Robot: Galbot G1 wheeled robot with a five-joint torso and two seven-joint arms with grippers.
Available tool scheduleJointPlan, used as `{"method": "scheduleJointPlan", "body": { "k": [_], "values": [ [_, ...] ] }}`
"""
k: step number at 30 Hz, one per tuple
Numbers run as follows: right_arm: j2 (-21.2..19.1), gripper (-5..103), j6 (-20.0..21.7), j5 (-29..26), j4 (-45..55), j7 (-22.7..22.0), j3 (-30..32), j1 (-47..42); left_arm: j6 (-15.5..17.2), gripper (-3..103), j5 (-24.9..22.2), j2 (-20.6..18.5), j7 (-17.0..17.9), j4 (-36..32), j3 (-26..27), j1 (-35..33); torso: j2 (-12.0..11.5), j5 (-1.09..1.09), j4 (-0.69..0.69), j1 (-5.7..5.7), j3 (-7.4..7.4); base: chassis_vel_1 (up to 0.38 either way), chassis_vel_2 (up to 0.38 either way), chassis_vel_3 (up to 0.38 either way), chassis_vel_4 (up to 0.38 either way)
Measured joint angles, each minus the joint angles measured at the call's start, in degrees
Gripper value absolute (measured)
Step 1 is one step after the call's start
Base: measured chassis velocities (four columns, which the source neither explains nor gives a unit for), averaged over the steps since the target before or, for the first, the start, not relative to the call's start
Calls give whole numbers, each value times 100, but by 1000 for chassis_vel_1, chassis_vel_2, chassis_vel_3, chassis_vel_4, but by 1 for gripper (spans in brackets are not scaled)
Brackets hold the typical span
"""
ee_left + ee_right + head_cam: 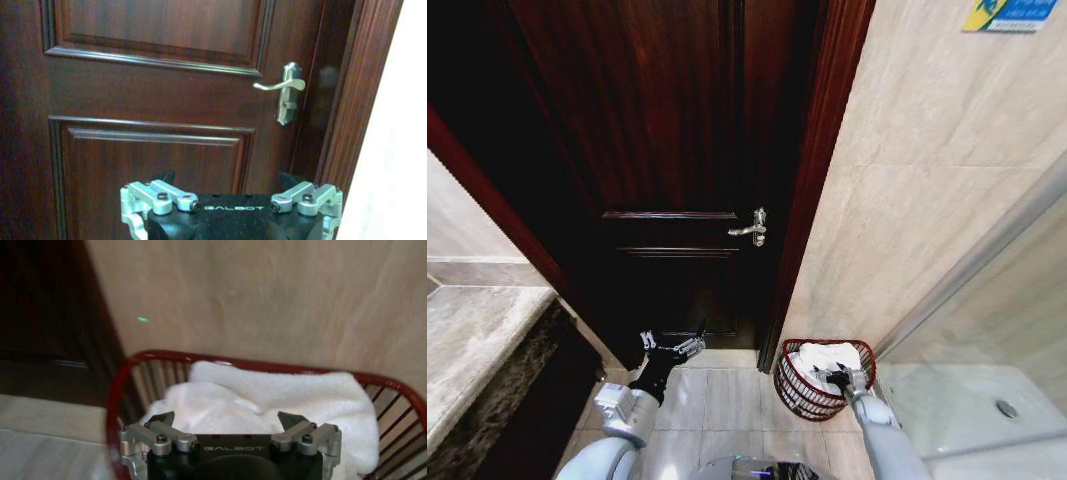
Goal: Discard the used towel into the hamper.
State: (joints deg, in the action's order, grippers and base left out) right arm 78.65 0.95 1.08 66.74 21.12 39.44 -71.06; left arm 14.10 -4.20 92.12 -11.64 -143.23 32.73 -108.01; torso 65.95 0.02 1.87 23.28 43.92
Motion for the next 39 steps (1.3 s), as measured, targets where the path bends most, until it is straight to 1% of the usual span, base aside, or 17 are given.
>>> {"method": "scheduleJointPlan", "body": {
  "k": [2, 3, 5, 6, 7, 9, 12, 14, 15, 18, 20, 22, 23, 25, 31, 36, 39],
  "values": [
    [43, 100, -123, -48, 731, -16, 54, -574, 0, 100, 0, 1, 0, 0, 0, 0, 0, -3, 1, 0, 0, 0, 0, 0, 0],
    [72, 100, -244, -109, 1132, -82, 75, -895, 0, 100, 0, 1, 0, 0, 0, 0, 0, -1, -1, 0, 0, 0, 0, 0, 0],
    [87, 100, -327, -137, 1405, -147, 82, -1087, 0, 100, 0, 0, 0, 0, -1, 0, 0, -1, -2, 0, 0, 0, 0, 0, 0],
    [122, 100, -475, -164, 1851, -276, 95, -1426, 0, 100, 0, 2, 0, 0, -1, 0, 1, -5, 1, 0, -1, 0, 0, 0, 0],
    [174, 100, -593, -227, 2197, -434, 94, -1713, 0, 100, 0, 1, 0, 0, 0, 0, 1, -2, 0, 0, 0, 0, 0, 0, 0],
    [213, 100, -656, -289, 2419, -543, 90, -1881, 0, 100, 0, 0, 0, 0, 0, 0, 0, -1, -1, 0, 0, 0, 0, 0, 0],
    [375, 100, -946, -511, 3334, -907, 51, -2610, 0, 100, 0, 1, 0, 0, 0, 0, 1, -2, 1, 0, 0, 0, 0, 0, 0],
    [396, 100, -1007, -534, 3496, -947, 37, -2732, 0, 100, 0, 1, 0, 0, 0, 0, 1, -3, -1, 0, 0, 0, 0, 0, 0],
    [453, 100, -1157, -570, 3963, -994, 2, -3023, 0, 100, 0, 1, 0, 0, 0, 0, 1, -3, 1, 0, 0, 0, 0, 0, 0],
    [497, 100, -1216, -586, 4301, -1024, -24, -3198, 0, 100, 0, 1, 0, 0, -1, 0, 1, -3, 0, 0, 0, 0, 0, 0, 0],
    [607, 100, -1323, -598, 4936, -1101, -75, -3392, 0, 100, 0, 1, 0, 0, 0, 0, 1, -1, 1, 0, 0, 0, 0, 0, 0],
    [628, 100, -1327, -598, 5093, -1110, -88, -3432, 0, 100, 0, 1, 0, 0, 0, 0, 1, -2, 1, 0, 0, 0, 0, 0, 0],
    [685, 100, -1333, -576, 5593, -1126, -121, -3538, 0, 100, 0, 1, 0, 0, 0, 0, 1, -2, 1, 0, 0, 0, 0, 0, 0],
    [711, 100, -1351, -558, 5855, -1142, -120, -3570, 0, 100, 0, 1, 0, 0, 0, 0, 1, -2, 1, 0, 0, 0, 0, 0, 0],
    [711, 100, -1422, -561, 6222, -1159, -124, -3593, 0, 100, 0, 1, 0, 0, 0, 0, 0, -2, 1, 0, 1, 0, 0, 0, 0],
    [769, 100, -1632, -596, 6563, -1160, -214, -3602, 0, 100, 0, 1, 0, 0, 0, 0, 0, -1, 1, 0, 1, 0, 0, 0, 0],
    [778, 100, -1626, -641, 6740, -1159, -245, -3604, 0, 100, 0, 1, 0, 0, 0, 0, 0, -2, 1, 0, 1, 0, 0, 0, 0]
  ]
}}
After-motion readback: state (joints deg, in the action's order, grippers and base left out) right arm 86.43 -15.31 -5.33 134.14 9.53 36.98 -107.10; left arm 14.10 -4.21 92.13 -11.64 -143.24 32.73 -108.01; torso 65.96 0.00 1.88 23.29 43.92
